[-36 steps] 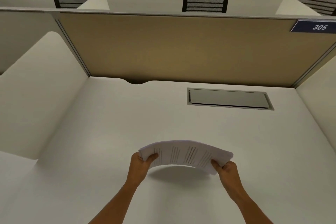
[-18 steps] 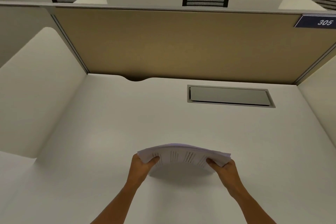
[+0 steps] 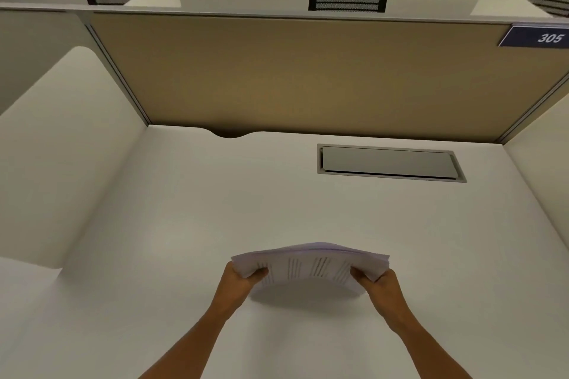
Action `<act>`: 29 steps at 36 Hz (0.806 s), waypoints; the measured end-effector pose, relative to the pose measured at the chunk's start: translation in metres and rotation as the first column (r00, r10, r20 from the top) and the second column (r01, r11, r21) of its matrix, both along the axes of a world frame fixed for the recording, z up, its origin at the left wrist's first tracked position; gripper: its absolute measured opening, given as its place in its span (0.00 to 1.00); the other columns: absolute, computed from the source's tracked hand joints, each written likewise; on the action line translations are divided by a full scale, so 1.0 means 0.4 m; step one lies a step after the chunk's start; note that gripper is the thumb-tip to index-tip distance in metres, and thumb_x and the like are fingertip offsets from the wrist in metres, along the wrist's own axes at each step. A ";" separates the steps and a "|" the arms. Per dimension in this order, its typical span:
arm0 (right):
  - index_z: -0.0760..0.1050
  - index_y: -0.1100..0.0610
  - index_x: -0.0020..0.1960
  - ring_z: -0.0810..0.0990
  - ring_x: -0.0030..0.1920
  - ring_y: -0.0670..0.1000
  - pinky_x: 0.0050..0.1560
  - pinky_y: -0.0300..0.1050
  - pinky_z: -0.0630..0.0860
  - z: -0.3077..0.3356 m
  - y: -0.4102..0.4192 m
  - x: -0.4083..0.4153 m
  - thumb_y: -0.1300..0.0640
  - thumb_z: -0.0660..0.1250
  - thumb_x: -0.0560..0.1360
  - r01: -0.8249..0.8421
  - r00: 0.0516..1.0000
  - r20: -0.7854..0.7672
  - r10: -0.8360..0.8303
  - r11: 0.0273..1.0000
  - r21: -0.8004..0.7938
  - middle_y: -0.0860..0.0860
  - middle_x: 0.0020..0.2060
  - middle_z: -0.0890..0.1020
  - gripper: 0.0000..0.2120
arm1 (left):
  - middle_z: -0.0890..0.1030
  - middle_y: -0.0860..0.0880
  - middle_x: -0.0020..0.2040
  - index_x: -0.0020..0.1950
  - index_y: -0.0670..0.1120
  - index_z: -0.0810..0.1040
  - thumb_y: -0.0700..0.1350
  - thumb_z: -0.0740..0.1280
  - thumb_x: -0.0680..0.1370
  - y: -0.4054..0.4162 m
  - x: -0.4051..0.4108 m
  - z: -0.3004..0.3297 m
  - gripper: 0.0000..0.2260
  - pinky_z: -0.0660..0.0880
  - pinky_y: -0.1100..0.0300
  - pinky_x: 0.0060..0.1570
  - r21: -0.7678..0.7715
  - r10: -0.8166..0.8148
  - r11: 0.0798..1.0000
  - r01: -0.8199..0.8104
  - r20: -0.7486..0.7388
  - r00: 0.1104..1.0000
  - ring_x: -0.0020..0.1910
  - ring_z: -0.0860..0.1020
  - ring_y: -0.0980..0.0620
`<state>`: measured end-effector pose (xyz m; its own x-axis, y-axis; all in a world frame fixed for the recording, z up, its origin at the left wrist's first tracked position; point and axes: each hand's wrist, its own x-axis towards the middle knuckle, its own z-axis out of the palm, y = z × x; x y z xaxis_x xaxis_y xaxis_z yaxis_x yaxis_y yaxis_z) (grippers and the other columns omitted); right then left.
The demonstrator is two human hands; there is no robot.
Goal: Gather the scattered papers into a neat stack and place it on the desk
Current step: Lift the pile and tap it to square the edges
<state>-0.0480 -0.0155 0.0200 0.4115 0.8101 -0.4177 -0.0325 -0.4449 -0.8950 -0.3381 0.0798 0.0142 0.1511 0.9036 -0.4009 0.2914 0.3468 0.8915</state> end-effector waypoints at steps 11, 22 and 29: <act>0.82 0.48 0.47 0.84 0.40 0.39 0.38 0.31 0.79 0.035 0.014 0.005 0.65 0.71 0.74 -0.011 1.000 0.022 0.010 0.999 0.043 0.41 0.37 0.87 0.11 | 0.87 0.57 0.38 0.43 0.54 0.85 0.33 0.72 0.74 0.019 0.010 0.057 0.14 0.78 0.69 0.38 0.131 0.047 0.990 -0.055 0.062 0.997 0.39 0.84 0.61; 0.81 0.46 0.50 0.84 0.49 0.47 0.47 0.39 0.78 0.021 0.000 -0.017 0.62 0.69 0.76 -0.013 1.000 -0.005 0.014 0.999 0.047 0.49 0.47 0.86 0.11 | 0.86 0.61 0.38 0.44 0.56 0.83 0.35 0.73 0.73 -0.003 0.016 0.032 0.14 0.80 0.68 0.40 0.056 0.037 0.998 -0.040 0.050 0.998 0.40 0.84 0.64; 0.81 0.44 0.51 0.84 0.47 0.40 0.42 0.34 0.79 0.009 -0.017 -0.029 0.62 0.70 0.76 -0.005 1.000 0.007 0.004 0.999 0.040 0.45 0.46 0.87 0.12 | 0.87 0.60 0.41 0.46 0.55 0.83 0.35 0.73 0.73 -0.027 0.010 0.017 0.13 0.80 0.67 0.41 0.070 0.051 0.996 -0.053 0.037 0.998 0.42 0.84 0.62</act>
